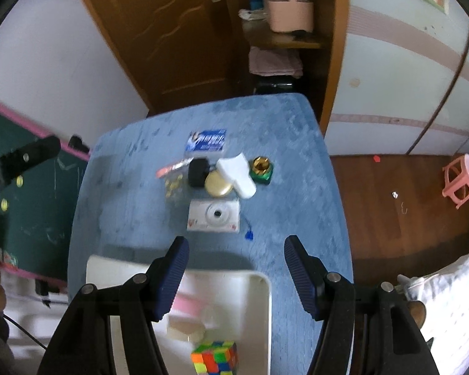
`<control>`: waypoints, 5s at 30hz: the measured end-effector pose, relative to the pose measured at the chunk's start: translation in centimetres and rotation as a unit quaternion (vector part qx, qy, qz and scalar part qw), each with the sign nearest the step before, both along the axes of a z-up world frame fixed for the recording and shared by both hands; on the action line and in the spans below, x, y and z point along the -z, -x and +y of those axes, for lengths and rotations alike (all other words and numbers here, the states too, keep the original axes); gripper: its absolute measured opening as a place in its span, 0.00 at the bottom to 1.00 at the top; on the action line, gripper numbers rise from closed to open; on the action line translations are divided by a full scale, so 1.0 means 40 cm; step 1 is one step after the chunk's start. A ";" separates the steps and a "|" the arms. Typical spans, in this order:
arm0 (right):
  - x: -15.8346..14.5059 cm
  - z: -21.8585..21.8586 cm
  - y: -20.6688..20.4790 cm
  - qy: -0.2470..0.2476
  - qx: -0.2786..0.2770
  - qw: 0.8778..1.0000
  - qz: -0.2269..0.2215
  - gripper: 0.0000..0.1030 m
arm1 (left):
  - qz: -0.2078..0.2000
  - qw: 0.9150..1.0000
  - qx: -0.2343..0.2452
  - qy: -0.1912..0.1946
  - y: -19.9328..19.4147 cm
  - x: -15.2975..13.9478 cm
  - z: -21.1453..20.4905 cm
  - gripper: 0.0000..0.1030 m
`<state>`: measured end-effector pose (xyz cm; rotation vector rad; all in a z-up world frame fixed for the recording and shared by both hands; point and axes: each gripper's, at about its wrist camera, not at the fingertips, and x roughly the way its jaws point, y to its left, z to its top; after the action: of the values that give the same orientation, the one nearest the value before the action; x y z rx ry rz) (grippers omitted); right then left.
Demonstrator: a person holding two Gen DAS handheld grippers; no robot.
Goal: Organize rigid objects
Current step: 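Open both tools and move them back toward the remaining items, then grasp the blue-labelled floss box with the left tool while the right tool grasps the green-gold bottle, then carry the floss box into the tray with the left tool while the right tool drops the bottle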
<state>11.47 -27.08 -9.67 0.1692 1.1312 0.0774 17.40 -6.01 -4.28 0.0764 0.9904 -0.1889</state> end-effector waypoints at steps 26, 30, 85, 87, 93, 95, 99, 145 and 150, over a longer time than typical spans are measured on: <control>0.306 -0.151 -0.330 -0.140 0.121 0.980 0.074 0.62 | 0.109 0.938 0.265 -0.197 -0.339 0.427 -0.215 0.77; 0.367 -0.131 -0.375 -0.143 0.136 0.975 0.102 0.62 | 0.115 0.933 0.277 -0.197 -0.365 0.445 -0.223 0.77; 0.210 -0.038 -0.251 -0.055 0.092 0.993 0.054 0.40 | 0.086 0.964 0.217 -0.124 -0.229 0.241 -0.180 0.65; 0.151 -0.031 -0.215 -0.061 0.077 0.995 0.034 0.40 | 0.073 0.967 0.217 -0.110 -0.167 0.175 -0.165 0.65; 0.028 0.014 -0.074 -0.061 0.019 0.998 -0.007 0.40 | 0.049 0.976 0.203 -0.066 0.011 0.035 -0.127 0.65; -0.005 0.029 -0.017 -0.060 -0.008 0.998 -0.018 0.40 | 0.052 0.978 0.193 -0.053 0.049 0.017 -0.118 0.65; -0.033 0.061 0.085 -0.039 -0.058 0.997 -0.033 0.40 | 0.060 0.983 0.170 -0.026 0.161 -0.007 -0.101 0.65; 0.189 0.161 0.325 0.107 -0.193 0.975 0.028 0.65 | 0.162 0.986 -0.022 -0.037 0.402 0.312 -0.066 0.72; 0.175 0.165 0.329 0.110 -0.195 0.974 0.016 0.65 | 0.135 0.990 -0.014 -0.032 0.409 0.283 -0.070 0.80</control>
<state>-1.69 -20.48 -16.67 -0.2525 1.1838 0.2975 1.03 -8.82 -15.61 0.0968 1.2678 -0.1431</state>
